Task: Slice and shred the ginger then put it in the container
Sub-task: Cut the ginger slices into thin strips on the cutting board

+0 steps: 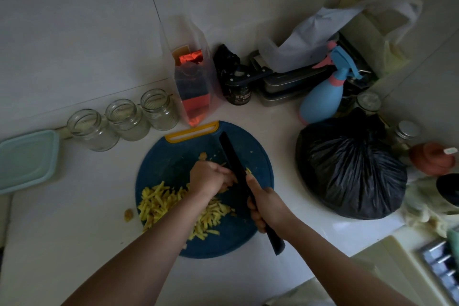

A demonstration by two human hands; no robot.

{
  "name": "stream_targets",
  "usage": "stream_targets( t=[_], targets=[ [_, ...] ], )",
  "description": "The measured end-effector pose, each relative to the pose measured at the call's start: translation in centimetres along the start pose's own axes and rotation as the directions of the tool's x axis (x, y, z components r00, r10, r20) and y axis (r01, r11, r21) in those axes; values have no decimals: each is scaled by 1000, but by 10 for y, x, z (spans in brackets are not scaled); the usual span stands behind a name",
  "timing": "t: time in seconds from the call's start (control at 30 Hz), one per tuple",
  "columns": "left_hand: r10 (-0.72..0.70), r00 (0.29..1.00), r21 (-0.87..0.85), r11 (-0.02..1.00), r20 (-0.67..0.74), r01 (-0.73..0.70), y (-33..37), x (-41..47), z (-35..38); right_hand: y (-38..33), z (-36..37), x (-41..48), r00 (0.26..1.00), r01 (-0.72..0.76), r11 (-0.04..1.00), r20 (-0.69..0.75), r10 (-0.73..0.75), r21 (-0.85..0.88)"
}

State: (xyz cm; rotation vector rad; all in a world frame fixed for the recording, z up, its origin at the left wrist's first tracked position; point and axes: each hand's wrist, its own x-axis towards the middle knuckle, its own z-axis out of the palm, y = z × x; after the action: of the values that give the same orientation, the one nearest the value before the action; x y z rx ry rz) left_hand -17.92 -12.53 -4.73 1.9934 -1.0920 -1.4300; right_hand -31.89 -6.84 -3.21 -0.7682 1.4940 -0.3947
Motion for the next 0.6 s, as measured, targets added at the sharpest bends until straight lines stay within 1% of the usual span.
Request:
stream_targets(
  t=[0.2, 0.37, 0.6],
  targets=[
    [-27, 999, -92, 995, 33, 30, -5, 4, -1, 12, -2, -10, 999, 32, 998, 32, -34, 60],
    [-50, 998, -111, 992, 34, 53, -3, 2, -2, 13, -2, -8, 998, 32, 997, 45, -35, 65],
    [-36, 999, -95, 995, 24, 38, -3, 1, -1, 18, 3, -7, 999, 53, 995, -3, -52, 80]
  ],
)
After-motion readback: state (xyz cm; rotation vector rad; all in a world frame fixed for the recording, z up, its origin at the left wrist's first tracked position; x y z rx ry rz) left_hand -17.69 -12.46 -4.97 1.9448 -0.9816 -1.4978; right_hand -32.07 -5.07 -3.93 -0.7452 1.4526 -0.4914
